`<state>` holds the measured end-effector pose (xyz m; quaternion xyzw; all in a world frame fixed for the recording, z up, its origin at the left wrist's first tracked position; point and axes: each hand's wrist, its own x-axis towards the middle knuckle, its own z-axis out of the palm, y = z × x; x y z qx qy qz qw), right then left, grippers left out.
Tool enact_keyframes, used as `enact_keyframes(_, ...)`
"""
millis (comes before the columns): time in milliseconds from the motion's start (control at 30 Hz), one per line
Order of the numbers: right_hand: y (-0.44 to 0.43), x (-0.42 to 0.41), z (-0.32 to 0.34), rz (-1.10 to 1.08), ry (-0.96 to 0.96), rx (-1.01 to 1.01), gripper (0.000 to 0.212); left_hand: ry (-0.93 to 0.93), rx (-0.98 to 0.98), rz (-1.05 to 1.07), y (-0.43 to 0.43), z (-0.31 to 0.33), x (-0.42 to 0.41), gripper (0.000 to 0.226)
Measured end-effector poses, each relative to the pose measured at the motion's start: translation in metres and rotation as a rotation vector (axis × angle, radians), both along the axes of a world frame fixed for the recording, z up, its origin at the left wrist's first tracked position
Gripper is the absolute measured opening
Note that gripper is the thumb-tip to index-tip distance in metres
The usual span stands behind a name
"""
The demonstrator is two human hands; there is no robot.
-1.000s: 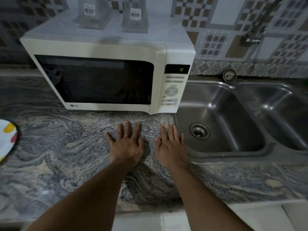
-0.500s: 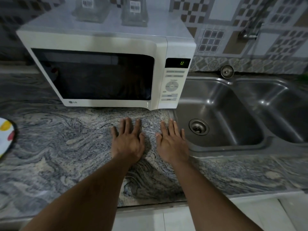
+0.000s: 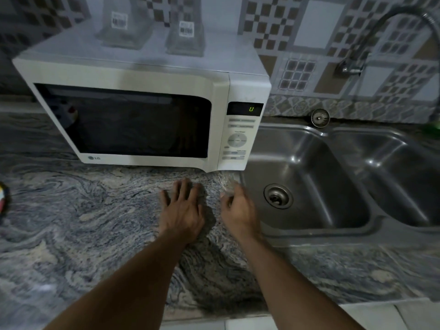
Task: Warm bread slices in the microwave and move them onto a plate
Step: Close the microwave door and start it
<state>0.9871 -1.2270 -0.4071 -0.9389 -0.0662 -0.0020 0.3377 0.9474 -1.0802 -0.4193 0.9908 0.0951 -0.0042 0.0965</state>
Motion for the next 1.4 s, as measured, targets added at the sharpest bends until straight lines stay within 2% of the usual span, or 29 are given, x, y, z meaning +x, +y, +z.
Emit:
enact_keyframes(167, 0.008, 0.043, 0.025, -0.197, 0.004, 0.234, 0.065, 0.018, 0.015, 0.005, -0.001, -0.005, 0.002, 0.059)
enact_keyframes(233, 0.011, 0.056, 0.029, -0.210, -0.024, 0.274, 0.060, 0.017, 0.023, 0.009, -0.001, -0.006, 0.001, 0.059)
enact_keyframes(400, 0.012, 0.069, 0.032, -0.234, -0.100, 0.237, 0.035, -0.003, 0.026, 0.012, -0.001, -0.006, 0.002, 0.060)
enact_keyframes(533, 0.014, 0.071, 0.035, -0.266, -0.101, 0.238, 0.024, 0.003, 0.033, 0.015, -0.002, -0.007, 0.001, 0.060)
enact_keyframes(900, 0.015, 0.073, 0.038, -0.294, -0.105, 0.199, 0.025, 0.015, 0.039, 0.028, -0.003, -0.008, 0.001, 0.068)
enact_keyframes(1167, 0.005, 0.071, 0.057, -0.163, -0.076, 0.100, 0.025, 0.044, 0.023, 0.033, -0.003, -0.005, 0.004, 0.064)
enact_keyframes(1233, 0.000, 0.068, 0.070, -0.125, -0.130, 0.121, 0.028, 0.037, 0.011, 0.041, -0.003, 0.004, 0.006, 0.061)
enact_keyframes(1300, -0.004, 0.067, 0.089, -0.083, -0.187, 0.136, 0.041, 0.000, -0.047, 0.059, -0.005, 0.018, 0.011, 0.054)
enact_keyframes(1400, -0.006, 0.071, 0.126, -0.039, -0.258, 0.098, 0.061, -0.188, -0.247, 0.134, -0.011, 0.045, 0.021, 0.047)
